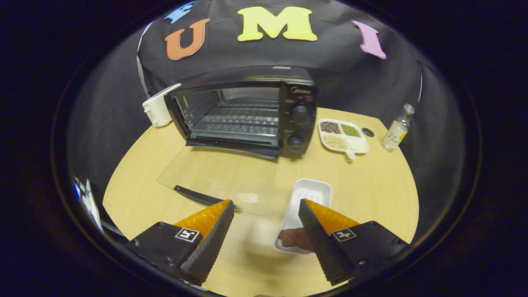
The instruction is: Open the toaster oven, put the food inside, and close the toaster oven door.
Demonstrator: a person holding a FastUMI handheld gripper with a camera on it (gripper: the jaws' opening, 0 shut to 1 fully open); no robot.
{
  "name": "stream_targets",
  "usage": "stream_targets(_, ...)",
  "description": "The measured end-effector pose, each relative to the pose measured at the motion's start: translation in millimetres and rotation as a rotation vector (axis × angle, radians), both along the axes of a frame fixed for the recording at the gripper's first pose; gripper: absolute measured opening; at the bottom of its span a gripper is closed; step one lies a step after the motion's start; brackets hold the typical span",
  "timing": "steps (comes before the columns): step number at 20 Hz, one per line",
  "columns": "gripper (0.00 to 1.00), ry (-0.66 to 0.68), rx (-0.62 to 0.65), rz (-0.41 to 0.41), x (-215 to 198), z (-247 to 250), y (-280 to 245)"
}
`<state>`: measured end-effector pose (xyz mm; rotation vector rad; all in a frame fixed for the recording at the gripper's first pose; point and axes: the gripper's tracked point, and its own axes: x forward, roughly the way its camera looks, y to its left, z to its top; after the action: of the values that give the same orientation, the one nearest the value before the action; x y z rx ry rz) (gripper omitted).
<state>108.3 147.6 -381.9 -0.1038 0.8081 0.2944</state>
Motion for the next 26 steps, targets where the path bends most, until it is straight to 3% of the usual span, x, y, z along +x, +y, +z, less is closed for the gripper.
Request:
stream_targets(5,1.00,0.049,0.013,0.043,8,-11,-78)
stream_targets(10,0.93,0.220,0.168,0.123,-14,-39,-90)
stream_targets(14,0.71,0.383,0.361,0.147,-32,-47,-75)
stream_targets(16,0.52,0.462,0.450,0.133,-39,-45,-69)
stream_targets(17,0.36,0.482,0.466,0.114,-37,-48,-67)
stream_targets(21,0.18,0.514,0.506,0.109,-38,-43,-69)
stream_targets(26,0.16,0.497,0.520,0.038,-48,-24,-67)
